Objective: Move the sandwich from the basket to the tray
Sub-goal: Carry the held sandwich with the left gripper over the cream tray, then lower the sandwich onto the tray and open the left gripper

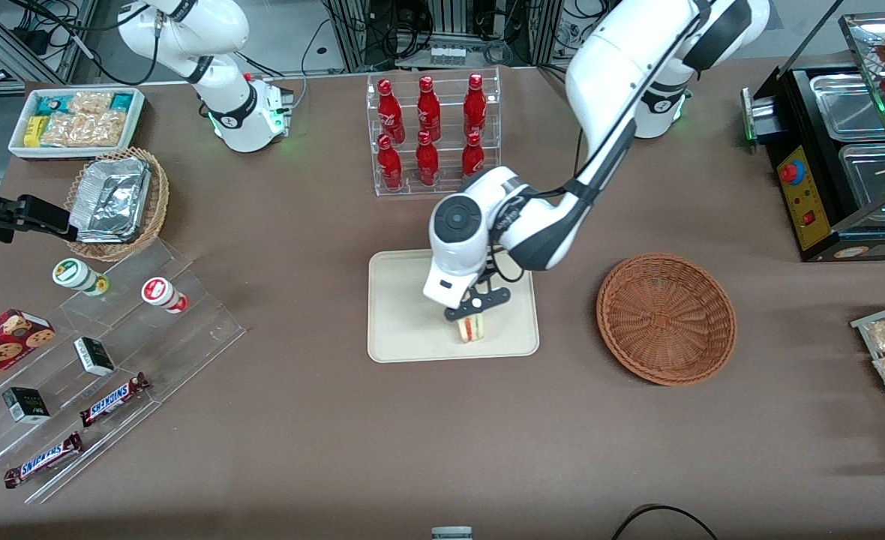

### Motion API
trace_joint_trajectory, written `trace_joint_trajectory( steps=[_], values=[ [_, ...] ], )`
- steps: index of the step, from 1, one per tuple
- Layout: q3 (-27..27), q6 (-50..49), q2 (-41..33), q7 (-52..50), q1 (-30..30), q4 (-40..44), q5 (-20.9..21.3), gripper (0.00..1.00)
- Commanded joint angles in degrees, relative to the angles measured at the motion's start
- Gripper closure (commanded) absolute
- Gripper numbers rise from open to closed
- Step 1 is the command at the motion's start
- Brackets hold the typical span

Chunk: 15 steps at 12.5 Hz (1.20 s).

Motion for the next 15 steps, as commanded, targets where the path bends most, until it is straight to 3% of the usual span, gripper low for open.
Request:
trace_joint_trajectory(
  steps=[1, 9, 10, 11, 15],
  values=[
    [0.68, -0.85, 1.64, -1.65, -1.69, 2.47, 1.59, 1.0],
    [0.68, 0.91, 4.18, -6.48, -2.31, 3.43, 1.67, 1.0],
    [0.68, 0.99, 4.45, -6.4, -2.31, 3.52, 2.2, 0.6],
    [0.77, 1.0, 4.36, -6.4, -2.31, 3.52, 2.81, 0.01],
    [0.77, -2.24, 2.79, -7.37, -1.61, 7.21, 2.82, 0.0]
  ],
)
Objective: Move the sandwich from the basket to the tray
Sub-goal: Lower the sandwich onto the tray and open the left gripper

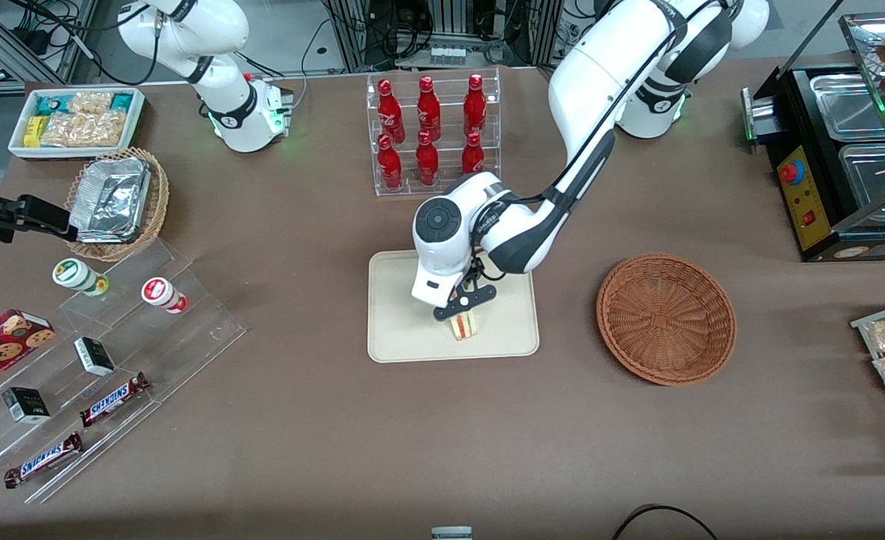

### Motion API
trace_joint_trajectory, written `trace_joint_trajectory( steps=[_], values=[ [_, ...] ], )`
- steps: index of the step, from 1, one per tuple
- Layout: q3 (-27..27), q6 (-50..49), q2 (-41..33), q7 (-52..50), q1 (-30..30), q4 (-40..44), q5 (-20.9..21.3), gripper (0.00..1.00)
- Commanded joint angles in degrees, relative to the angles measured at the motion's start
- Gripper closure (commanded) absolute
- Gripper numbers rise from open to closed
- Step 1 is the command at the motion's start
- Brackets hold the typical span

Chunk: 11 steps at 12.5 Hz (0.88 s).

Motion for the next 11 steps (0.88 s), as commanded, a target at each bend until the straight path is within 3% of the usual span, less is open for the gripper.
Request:
trace_joint_trajectory(
  steps=[1, 5, 11],
  values=[
    [0.75, -3.62, -1.13, -1.28, 0.02, 3.56, 1.12, 0.0],
    [0.49, -7.56, -5.08, 6.88, 4.15, 3.48, -0.81, 0.0],
    [0.66, -16.89, -12.1, 15.83, 9.33, 0.85, -0.11, 0.0]
  ],
)
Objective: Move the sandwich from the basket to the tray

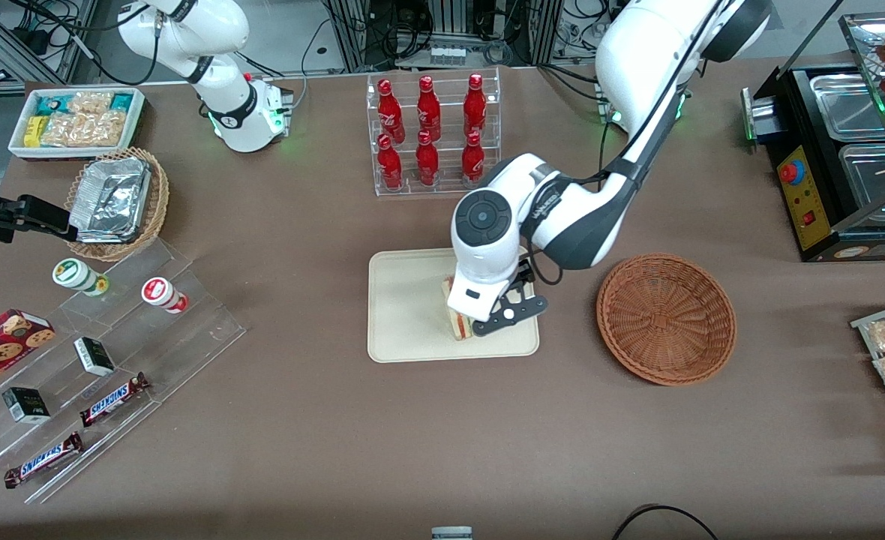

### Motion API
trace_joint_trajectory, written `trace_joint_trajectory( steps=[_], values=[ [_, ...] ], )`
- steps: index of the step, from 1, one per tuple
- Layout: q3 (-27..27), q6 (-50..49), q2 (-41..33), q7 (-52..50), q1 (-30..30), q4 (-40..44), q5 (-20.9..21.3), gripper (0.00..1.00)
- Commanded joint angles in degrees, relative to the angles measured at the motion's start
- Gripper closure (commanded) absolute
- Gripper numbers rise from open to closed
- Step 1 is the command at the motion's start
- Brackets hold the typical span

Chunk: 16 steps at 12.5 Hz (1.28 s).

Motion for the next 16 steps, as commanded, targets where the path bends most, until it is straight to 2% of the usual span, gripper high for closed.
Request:
trace_joint_trajectory(
  steps=[1, 6, 8, 11, 14, 16],
  values=[
    [-0.1, -3.13, -5.43, 7.68, 4.0, -4.09, -0.53, 0.0],
    [-0.36, -7.36, -12.19, 23.52, 13.58, -7.6, -1.15, 0.0],
    [-0.28, -8.32, -15.01, 32.54, 17.8, -8.4, -4.57, 0.0],
    [-0.28, -13.24, -17.65, 42.15, 22.38, -8.32, -5.71, 0.0],
    [-0.28, -16.58, -21.25, 51.72, 28.0, -8.4, -10.02, 0.0],
    [-0.02, -18.52, -25.37, 57.88, 30.73, -11.55, -10.9, 0.0]
  ],
)
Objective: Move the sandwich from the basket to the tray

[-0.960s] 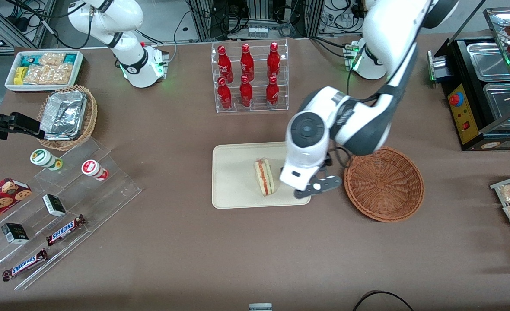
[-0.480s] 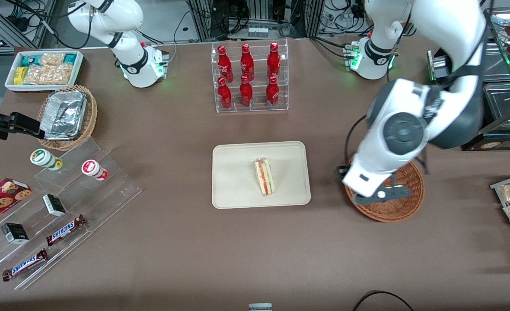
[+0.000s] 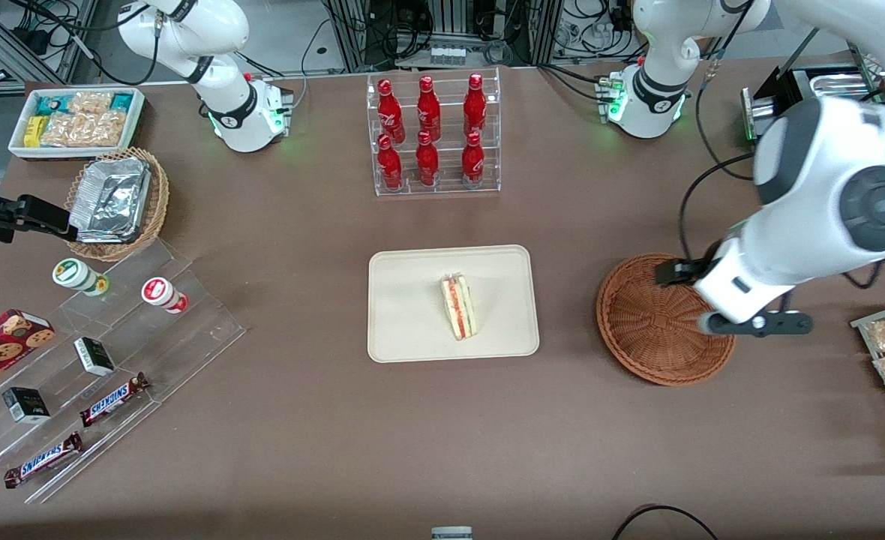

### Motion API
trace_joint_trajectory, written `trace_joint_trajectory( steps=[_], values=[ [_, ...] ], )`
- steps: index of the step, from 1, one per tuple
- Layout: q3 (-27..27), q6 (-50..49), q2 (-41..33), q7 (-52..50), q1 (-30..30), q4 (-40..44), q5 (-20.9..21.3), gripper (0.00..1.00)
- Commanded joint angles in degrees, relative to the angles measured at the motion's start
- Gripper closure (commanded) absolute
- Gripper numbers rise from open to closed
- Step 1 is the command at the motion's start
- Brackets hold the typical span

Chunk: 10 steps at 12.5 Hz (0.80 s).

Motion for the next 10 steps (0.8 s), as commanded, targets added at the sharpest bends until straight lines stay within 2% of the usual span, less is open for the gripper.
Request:
trace_joint_trajectory(
  steps=[1, 5, 10],
  values=[
    [1.01, -1.86, -7.46, 8.06, 2.41, -6.6, -2.53, 0.0],
    [6.54, -9.32, -12.39, 14.15, 2.24, -6.97, -5.25, 0.0],
    [7.78, -13.73, -16.35, 14.6, 1.62, -6.8, -5.17, 0.0]
  ],
)
